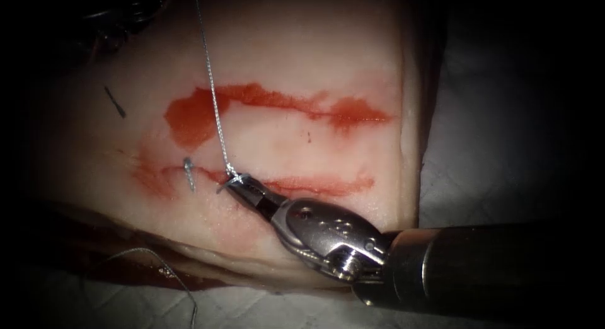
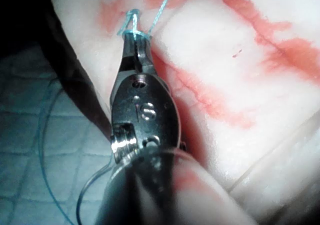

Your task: Wound Closure

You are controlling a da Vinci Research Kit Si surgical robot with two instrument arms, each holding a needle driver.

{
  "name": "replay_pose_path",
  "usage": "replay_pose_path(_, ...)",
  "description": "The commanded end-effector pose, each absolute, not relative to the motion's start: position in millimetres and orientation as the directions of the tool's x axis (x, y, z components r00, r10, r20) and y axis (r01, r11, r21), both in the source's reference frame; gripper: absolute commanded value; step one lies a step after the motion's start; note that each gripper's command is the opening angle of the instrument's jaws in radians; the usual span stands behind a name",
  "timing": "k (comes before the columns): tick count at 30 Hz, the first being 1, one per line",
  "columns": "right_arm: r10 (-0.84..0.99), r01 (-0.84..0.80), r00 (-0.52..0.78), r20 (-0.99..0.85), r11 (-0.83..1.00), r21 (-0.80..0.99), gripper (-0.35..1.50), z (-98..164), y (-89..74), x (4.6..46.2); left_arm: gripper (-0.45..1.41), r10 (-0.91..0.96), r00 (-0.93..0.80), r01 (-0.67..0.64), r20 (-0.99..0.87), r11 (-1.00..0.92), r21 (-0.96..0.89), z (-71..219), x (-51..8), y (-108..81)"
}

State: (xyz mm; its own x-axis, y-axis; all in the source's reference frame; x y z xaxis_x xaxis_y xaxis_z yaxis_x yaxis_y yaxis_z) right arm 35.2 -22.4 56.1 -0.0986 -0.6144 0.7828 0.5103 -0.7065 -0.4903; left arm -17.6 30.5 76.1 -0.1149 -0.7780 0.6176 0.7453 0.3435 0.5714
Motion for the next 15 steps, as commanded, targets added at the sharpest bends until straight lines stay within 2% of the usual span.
replay_pose_path(1,-0.613,0.490,-0.108,0.782,-0.718,-0.495,-0.35,56.6,-23.1,36.8,-0.45,-0.772,-0.110,0.747,0.626,0.351,0.564,76.9,-18.4,31.7)
replay_pose_path(15,-0.600,0.481,-0.146,0.786,-0.738,-0.474,-0.35,58.3,-25.0,38.0,-0.45,-0.727,-0.050,0.784,0.685,0.396,0.478,80.2,-20.7,40.1)
